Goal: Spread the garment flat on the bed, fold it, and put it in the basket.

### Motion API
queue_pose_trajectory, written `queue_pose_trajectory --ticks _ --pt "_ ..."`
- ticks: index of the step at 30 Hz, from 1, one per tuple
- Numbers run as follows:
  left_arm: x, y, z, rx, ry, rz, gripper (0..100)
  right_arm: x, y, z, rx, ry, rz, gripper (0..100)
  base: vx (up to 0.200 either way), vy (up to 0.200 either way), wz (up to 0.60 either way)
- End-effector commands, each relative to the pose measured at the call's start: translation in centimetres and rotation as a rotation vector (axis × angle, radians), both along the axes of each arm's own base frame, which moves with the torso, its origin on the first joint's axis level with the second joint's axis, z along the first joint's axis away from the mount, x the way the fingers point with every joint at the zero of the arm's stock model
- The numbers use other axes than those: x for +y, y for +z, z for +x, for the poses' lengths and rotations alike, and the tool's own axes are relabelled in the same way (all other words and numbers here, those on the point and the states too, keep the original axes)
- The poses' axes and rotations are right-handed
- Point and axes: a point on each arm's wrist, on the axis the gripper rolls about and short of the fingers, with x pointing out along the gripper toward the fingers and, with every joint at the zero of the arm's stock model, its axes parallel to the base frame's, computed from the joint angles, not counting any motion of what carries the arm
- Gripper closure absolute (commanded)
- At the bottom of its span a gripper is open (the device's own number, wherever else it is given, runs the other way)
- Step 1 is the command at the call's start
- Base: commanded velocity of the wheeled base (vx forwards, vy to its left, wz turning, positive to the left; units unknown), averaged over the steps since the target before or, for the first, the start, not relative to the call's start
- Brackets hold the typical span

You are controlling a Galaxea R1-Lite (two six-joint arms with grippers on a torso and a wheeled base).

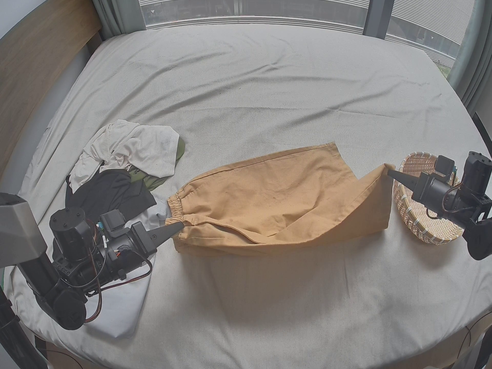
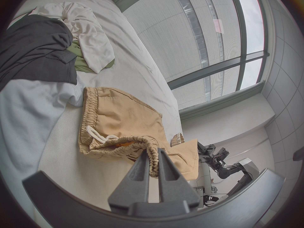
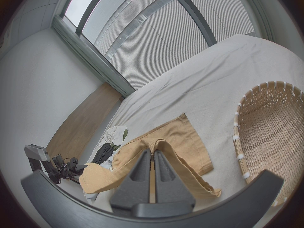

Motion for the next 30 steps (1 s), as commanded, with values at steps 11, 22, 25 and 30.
queue_pose_trajectory --ticks 11,22,25,30 --pt "0.1 0.0 0.6 0.018 0.014 -0.033 100 0.2 0.1 3.9 -0.031 0.015 0.002 100 0.0 0.0 0.0" --pt "0.3 -0.3 1.6 0.017 0.068 -0.031 100 0.9 -0.1 6.6 -0.057 0.034 0.003 100 0.0 0.0 0.0" --pt "0.4 -0.3 1.7 0.016 0.073 -0.035 100 1.4 0.5 6.8 -0.08 0.047 0.004 100 0.0 0.0 0.0" --pt "0.5 -0.1 1.8 0.02 0.08 -0.051 100 2.0 1.2 7.2 -0.1 0.061 0.014 100 0.0 0.0 0.0"
